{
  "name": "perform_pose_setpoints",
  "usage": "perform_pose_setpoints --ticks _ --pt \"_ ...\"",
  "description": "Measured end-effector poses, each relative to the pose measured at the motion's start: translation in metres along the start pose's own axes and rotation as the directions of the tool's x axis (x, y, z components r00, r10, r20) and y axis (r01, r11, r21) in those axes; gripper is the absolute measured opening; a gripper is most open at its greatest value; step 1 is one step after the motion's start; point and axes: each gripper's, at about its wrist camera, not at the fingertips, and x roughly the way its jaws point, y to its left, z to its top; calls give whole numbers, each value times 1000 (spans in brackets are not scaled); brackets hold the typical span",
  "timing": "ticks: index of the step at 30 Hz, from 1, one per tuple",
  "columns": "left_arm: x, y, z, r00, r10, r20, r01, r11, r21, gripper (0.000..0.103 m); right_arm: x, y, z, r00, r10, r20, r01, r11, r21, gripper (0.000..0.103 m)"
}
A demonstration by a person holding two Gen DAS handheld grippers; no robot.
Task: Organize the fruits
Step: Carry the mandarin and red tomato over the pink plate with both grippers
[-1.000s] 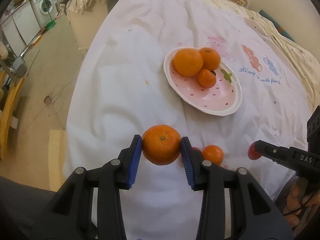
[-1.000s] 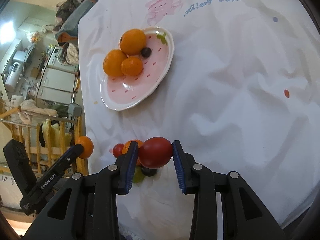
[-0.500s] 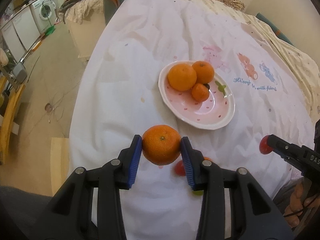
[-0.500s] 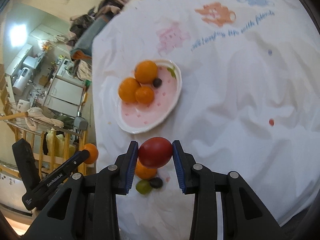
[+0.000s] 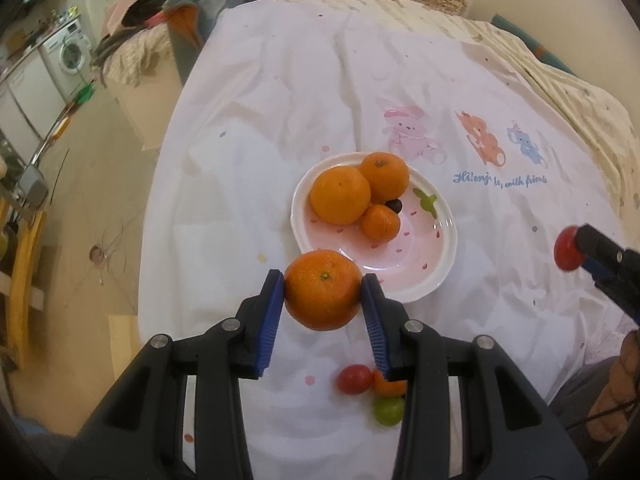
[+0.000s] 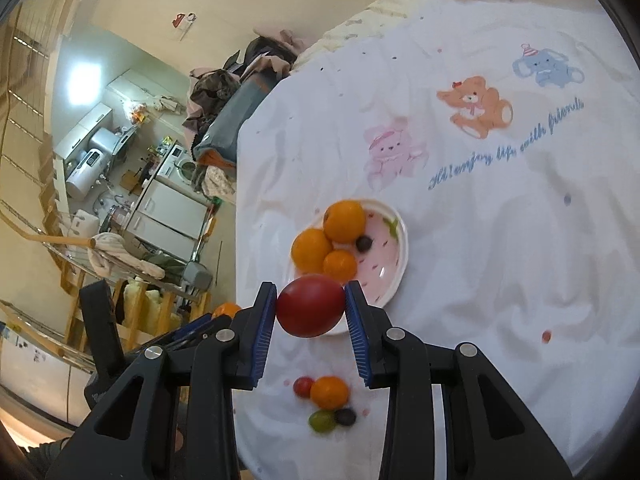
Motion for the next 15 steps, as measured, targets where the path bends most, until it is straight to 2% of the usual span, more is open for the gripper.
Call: perform_pose_setpoints --ticks 9,15 --pt "24 -2 18 1000 10 -21 -10 1000 6 35 33 -17 31 995 -93 -37 92 995 -44 37" --pt "45 -9 24 999 25 -44 -23 999 35 35 57 -21 43 981 -179 -69 170 979 -115 37"
